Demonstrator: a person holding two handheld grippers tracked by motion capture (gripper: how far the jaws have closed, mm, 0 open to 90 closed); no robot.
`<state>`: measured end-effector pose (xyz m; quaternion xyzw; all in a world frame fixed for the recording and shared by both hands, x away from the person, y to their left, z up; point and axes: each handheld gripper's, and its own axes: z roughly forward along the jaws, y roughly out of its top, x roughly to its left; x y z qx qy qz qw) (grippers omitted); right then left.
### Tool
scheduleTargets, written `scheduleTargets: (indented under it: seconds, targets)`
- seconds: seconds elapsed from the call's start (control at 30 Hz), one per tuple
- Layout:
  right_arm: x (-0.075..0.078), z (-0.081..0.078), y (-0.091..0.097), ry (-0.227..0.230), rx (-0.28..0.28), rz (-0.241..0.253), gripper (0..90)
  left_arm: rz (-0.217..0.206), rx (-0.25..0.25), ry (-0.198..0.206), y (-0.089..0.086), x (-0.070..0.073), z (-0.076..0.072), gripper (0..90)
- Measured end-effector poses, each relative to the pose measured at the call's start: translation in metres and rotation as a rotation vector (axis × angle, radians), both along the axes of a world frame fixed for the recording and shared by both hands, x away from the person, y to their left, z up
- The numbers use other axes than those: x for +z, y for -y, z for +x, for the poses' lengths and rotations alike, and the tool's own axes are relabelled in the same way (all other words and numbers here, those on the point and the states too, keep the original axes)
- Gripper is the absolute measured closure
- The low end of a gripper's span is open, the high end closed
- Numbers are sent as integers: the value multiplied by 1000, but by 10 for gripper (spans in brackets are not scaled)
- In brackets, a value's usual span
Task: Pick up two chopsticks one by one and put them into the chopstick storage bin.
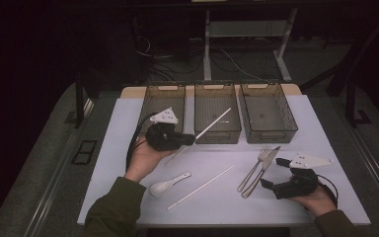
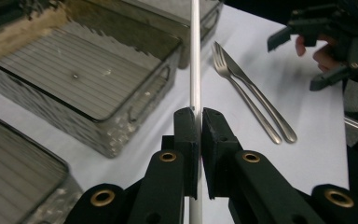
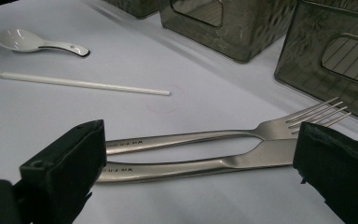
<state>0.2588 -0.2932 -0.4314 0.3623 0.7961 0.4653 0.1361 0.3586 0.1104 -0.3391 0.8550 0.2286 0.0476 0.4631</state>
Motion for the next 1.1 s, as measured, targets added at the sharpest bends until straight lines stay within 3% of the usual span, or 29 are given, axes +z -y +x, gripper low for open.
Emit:
scheduleTargets:
  seconds: [0.53, 0.93, 1.1]
  targets:
    - [0, 0, 1, 4, -9, -9, 25, 20, 61, 46, -7, 27, 41, 843]
    - [0, 0, 2, 4, -12, -13, 25, 19, 153, 48, -24, 27, 75, 843]
    - [0, 0, 3, 8, -12, -14, 25, 48, 177, 48, -29, 25, 84, 843]
